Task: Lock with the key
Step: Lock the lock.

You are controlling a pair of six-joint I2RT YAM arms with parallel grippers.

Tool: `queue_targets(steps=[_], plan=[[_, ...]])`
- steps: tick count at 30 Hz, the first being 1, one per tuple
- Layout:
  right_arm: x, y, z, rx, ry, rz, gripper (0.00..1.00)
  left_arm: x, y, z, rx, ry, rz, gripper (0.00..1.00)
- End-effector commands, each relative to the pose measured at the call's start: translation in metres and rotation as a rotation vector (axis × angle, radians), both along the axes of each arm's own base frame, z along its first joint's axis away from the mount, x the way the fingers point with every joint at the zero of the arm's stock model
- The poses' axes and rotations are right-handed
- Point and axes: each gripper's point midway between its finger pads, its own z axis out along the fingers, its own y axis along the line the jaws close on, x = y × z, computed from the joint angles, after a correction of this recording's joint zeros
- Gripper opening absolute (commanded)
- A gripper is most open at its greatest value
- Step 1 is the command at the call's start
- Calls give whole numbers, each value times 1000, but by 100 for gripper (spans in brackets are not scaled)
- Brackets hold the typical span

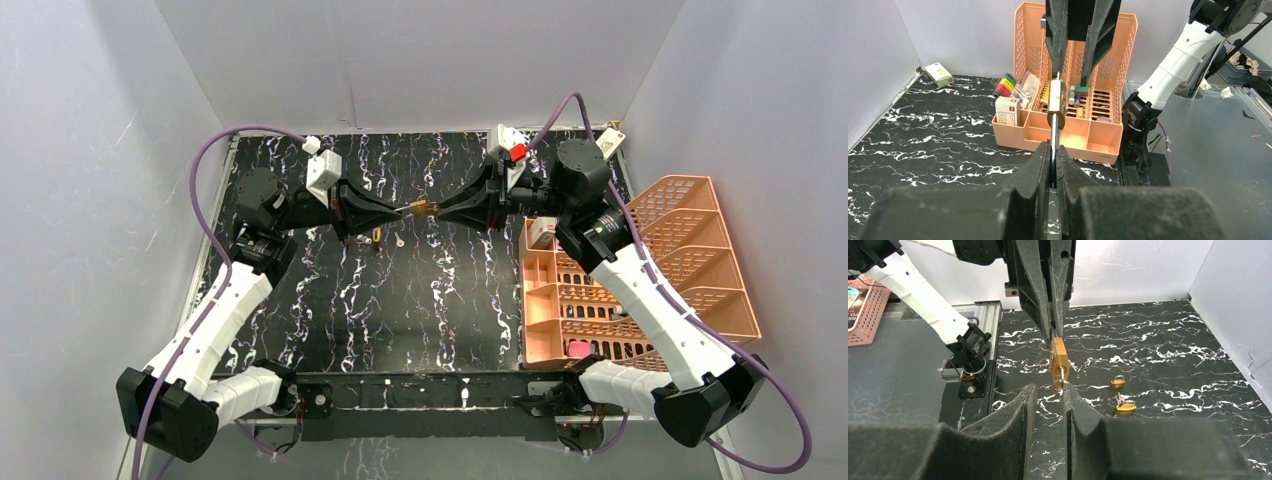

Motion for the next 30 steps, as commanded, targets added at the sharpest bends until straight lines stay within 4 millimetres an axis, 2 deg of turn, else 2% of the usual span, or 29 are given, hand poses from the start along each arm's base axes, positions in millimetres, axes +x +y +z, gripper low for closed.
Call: queue_targets(steps=[1,11,16,24,27,30], plan=[[-4,2,14,40,-51,40,32,0,2,8,-25,-37,-23,0],[1,6,18,46,-56,49,32,6,5,2,-23,-11,-32,0],[2,8,19,49,-53,56,25,8,6,0,-22,-6,-31,0],[4,11,18,54,-43,72,25,10,7,-2,-22,1,-31,0],[4,12,18,55,-39,77,20,12,7,-2,-22,5,-28,0],[5,12,16,54,-34,76,9,13,8,-2,-19,11,-26,0]])
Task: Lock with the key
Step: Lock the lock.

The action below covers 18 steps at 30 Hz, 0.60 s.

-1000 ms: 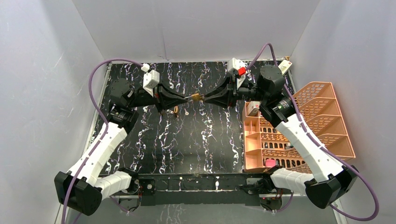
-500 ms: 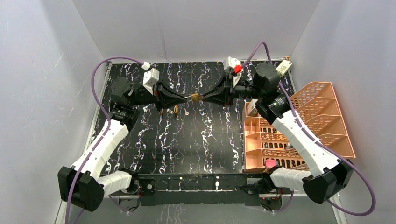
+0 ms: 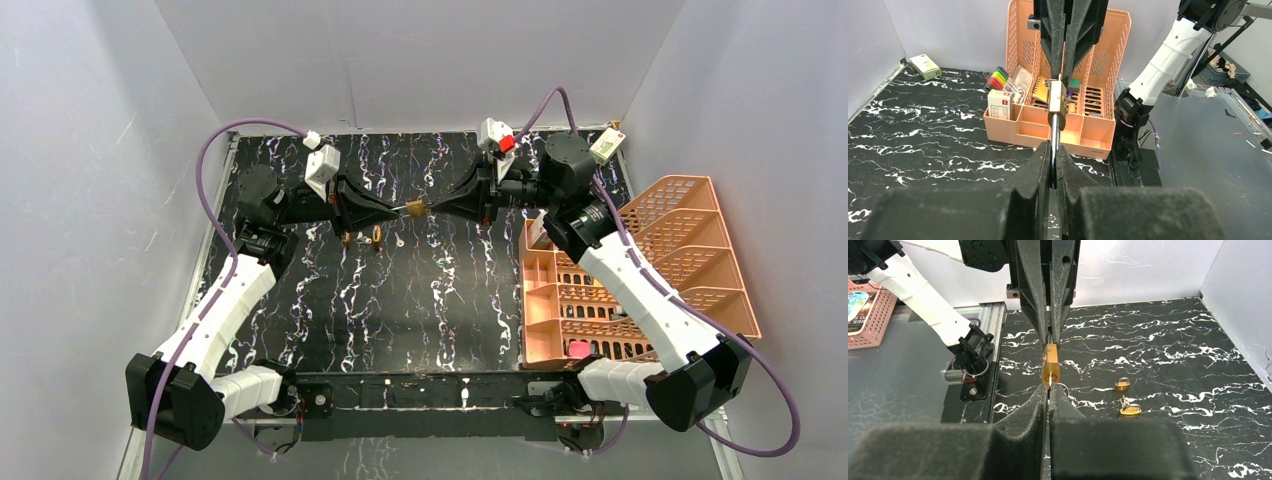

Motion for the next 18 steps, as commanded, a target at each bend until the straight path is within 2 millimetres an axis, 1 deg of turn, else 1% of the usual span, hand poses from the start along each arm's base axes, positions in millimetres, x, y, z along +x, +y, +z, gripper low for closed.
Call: queue_targets(steps=[1,2,3,7,11,18], plan=[[-8,0,24,50,-67,40,5,3,3,8,-14,-42,19,0],[-8,0,22,49,-66,39,1,3,3,7,-11,-40,20,0],[-8,0,21,48,-64,38,0,3,3,7,-8,-39,22,0],[-9,-2,17,46,-67,24,0,3,5,5,3,-37,30,0],[-4,-8,14,39,-81,-34,0,3,9,5,16,-35,43,0],[12,-32,1,56,-43,-140,0,10,17,-3,57,-19,122,0]])
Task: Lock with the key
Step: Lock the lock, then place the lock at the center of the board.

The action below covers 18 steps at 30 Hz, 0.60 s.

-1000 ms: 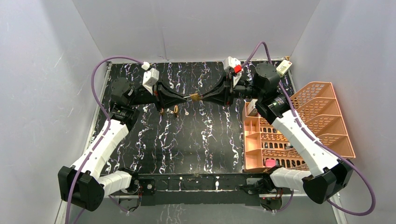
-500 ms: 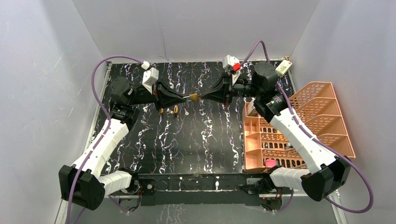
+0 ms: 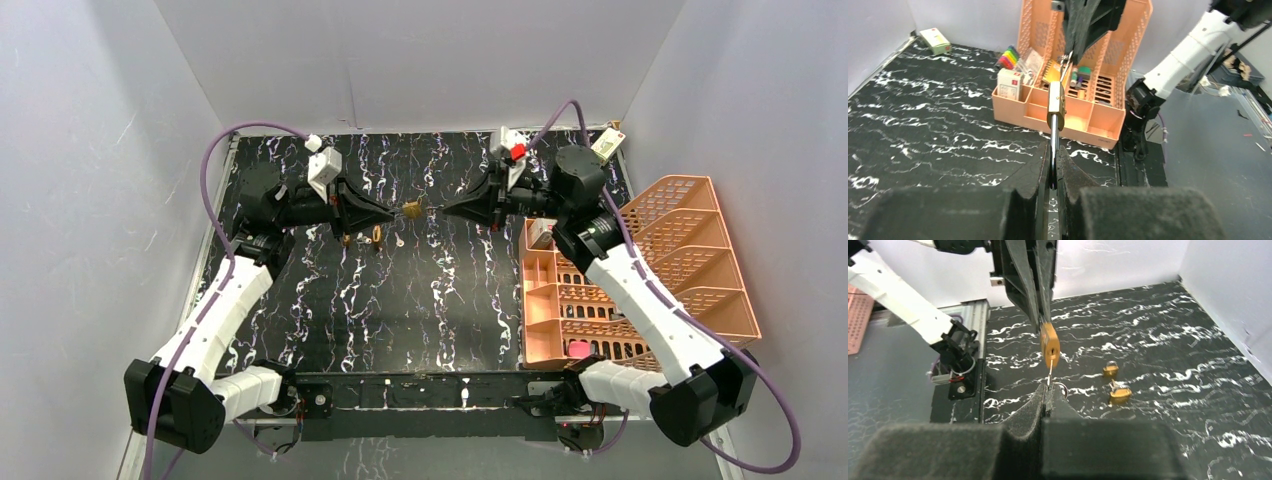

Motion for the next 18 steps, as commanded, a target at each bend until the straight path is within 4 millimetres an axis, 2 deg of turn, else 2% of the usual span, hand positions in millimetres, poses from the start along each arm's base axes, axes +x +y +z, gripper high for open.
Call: queue_targets(steps=[1,4,10,15,18], plan=[[4,-23,16,69,-56,-76,0,4,12,15,12,-62,87,0],[11,-34,4,74,-23,-138,0,6,16,8,51,-46,119,0],[44,-48,-21,29,45,-344,0,34,35,-20,237,116,316,0],[66,-47,-52,2,146,-421,0,64,47,-53,393,349,497,0],[81,-44,-73,3,206,-479,0,76,41,-81,532,431,575,0]])
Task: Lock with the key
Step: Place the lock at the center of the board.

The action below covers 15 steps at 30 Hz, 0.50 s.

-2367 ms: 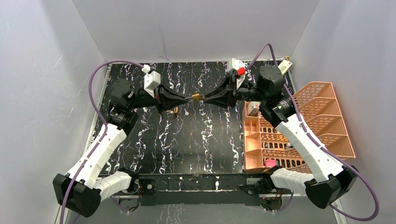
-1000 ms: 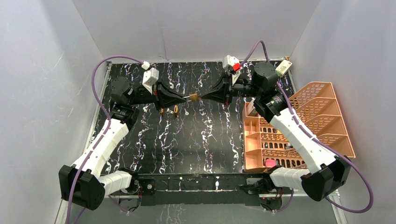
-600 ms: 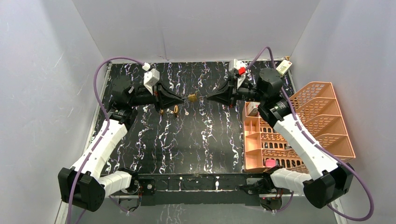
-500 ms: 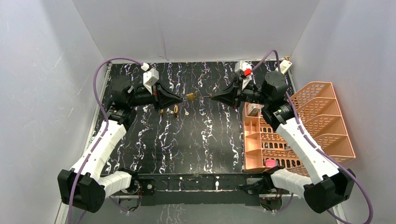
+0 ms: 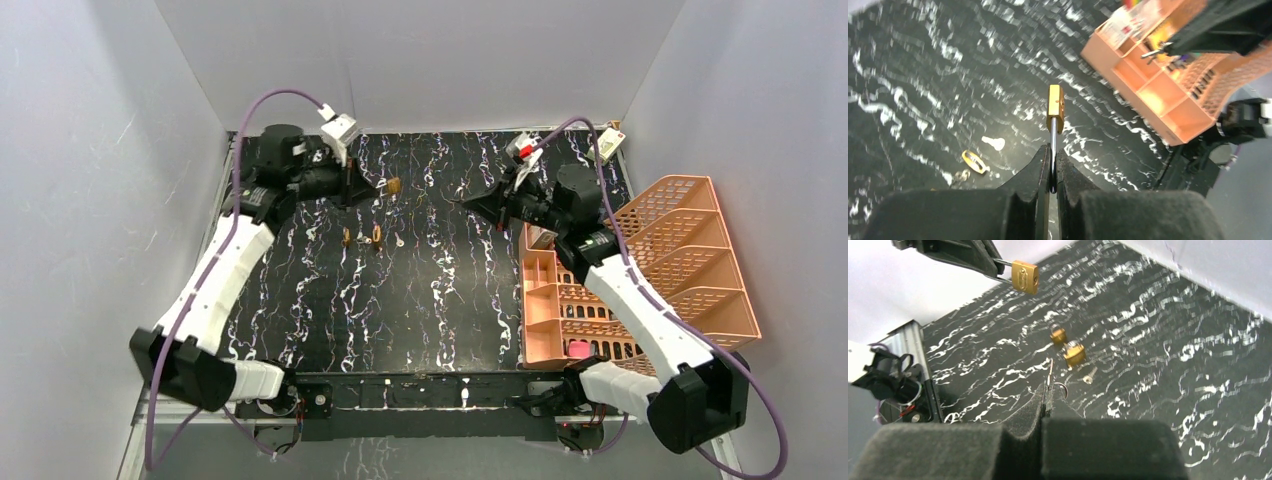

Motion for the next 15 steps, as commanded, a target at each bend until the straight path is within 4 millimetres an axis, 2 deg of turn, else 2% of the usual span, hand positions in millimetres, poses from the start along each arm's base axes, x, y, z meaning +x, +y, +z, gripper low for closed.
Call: queue_targets(steps=[1,6,9,12,15], plan=[[30,1,-26,21,73,-141,0,8,4,-60,252,216,171,0],[49,17,-67,-3,142,-230,0,24,-18,-92,392,291,285,0],[63,16,-92,-6,198,-309,0,31,-31,-108,452,332,320,0],[73,15,-114,-10,248,-358,0,31,-36,-131,581,386,342,0],[75,21,-132,-15,296,-344,0,36,-39,-147,720,402,371,0]])
